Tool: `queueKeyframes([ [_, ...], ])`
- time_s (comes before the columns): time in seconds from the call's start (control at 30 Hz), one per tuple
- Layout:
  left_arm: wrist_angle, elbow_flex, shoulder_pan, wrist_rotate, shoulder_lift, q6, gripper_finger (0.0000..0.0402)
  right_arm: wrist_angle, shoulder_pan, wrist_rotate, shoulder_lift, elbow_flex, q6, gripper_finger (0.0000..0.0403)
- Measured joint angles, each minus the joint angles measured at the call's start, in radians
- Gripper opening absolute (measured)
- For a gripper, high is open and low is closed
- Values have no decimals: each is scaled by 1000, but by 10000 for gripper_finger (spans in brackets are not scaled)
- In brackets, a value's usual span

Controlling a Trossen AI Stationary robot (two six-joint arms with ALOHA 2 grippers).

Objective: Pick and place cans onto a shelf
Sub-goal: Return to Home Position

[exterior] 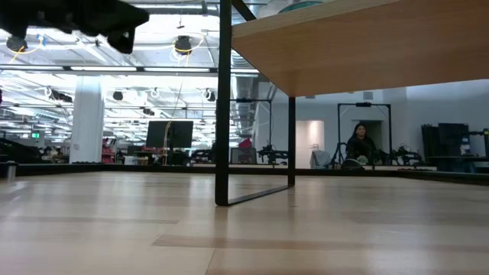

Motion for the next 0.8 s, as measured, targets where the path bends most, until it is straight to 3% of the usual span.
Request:
queueKeyframes([
  [0.1, -5, -44, 6, 0, -67, -3, 0, -5, -64, -19, -3, -9, 10, 2],
  [0.33, -67, -115, 64, 61, -223, -14, 0, -6, -184, -171, -48, -13, 21, 1],
  [0.47, -113, -134, 123, 84, -311, -8, 0, 91, -228, -217, -86, -75, 30, 1],
  [0.8, -269, -136, 176, 65, -552, -24, 0, 175, -274, -192, -247, -249, 92, 1],
])
